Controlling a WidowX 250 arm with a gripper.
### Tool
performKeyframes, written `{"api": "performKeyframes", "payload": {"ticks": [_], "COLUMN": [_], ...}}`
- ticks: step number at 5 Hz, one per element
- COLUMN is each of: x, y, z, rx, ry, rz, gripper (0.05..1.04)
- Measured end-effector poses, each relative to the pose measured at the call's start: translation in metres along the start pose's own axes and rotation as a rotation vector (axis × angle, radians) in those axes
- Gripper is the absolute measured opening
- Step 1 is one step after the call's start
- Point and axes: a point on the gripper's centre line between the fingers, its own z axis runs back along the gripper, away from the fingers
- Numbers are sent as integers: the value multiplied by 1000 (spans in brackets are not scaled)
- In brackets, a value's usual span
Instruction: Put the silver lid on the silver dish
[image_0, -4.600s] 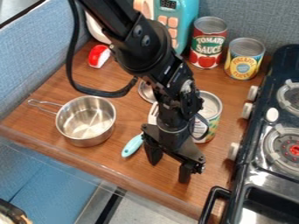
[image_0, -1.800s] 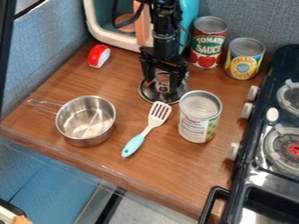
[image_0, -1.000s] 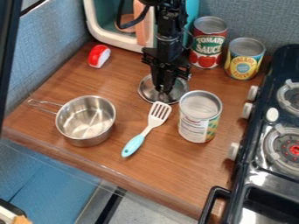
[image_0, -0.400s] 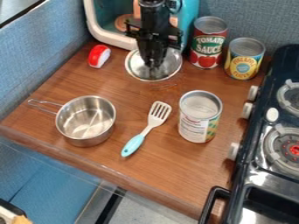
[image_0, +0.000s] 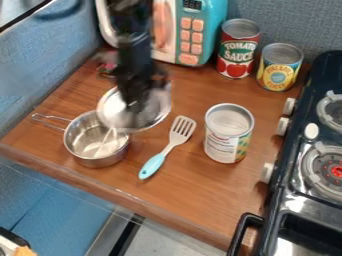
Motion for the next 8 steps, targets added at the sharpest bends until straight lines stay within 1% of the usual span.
{"api": "performKeyframes", "payload": {"ticks": [1,2,3,4,5,7,8], "x": [-35,-44,-46,-43,-36,-26,-27], "y": [19,34,44,48,46,32,31], "z": [-12,-18,-20,-29,-31,-31,-31], "rx": [-21,-25,-11,-8,0,0,1], "ry": [15,11,8,25,22,18,31], "rz": [34,63,85,103,103,68,72], "gripper": [282,281,282,282,282,281,348]}}
